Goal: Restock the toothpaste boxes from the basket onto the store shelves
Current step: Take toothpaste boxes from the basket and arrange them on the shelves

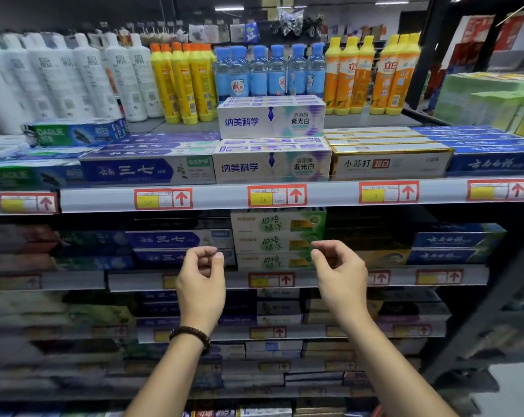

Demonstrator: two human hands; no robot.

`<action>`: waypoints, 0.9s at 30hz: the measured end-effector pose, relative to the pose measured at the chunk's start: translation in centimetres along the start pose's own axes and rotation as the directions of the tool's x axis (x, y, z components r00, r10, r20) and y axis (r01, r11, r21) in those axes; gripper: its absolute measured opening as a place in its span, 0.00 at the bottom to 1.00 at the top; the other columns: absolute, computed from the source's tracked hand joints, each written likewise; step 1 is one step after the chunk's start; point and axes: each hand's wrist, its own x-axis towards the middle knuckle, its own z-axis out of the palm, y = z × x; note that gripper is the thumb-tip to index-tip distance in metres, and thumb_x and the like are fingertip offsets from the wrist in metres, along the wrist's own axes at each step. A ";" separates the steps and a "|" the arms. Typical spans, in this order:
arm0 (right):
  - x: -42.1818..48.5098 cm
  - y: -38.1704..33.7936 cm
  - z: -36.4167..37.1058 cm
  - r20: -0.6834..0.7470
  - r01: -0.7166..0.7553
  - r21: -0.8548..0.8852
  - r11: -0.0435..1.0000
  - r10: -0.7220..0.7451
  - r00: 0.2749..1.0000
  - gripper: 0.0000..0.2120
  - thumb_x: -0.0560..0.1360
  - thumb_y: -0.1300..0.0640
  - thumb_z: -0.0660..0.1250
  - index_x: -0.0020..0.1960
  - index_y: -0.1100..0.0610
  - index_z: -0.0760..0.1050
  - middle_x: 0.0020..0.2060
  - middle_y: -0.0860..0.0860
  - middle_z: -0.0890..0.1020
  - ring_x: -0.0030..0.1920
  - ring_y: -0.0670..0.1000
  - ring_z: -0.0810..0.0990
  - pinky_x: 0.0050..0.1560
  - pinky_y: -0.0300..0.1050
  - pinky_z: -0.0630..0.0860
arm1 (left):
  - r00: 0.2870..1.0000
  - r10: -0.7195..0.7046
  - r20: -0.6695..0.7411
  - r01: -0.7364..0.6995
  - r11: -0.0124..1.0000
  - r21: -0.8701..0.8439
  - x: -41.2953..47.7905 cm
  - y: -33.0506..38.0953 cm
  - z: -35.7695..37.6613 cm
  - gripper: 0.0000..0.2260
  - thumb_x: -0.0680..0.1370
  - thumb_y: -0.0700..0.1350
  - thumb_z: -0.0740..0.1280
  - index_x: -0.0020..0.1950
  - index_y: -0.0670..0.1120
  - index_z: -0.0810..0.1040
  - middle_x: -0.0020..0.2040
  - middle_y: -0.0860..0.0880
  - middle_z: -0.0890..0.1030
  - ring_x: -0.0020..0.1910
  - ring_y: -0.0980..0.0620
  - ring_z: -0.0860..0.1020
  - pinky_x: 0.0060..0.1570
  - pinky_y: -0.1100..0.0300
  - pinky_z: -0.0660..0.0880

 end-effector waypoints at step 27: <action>-16.6 -5.4 18.6 0.516 -0.052 0.073 0.996 0.007 0.857 0.06 0.80 0.57 0.73 0.53 0.45 0.84 0.45 0.44 0.87 0.47 0.44 0.86 0.49 0.41 0.82 | 0.988 -0.156 0.012 0.155 0.985 0.082 -3.4 -6.5 -22.1 0.04 0.83 0.47 0.68 0.54 0.56 0.80 0.46 0.53 0.86 0.44 0.54 0.84 0.45 0.55 0.82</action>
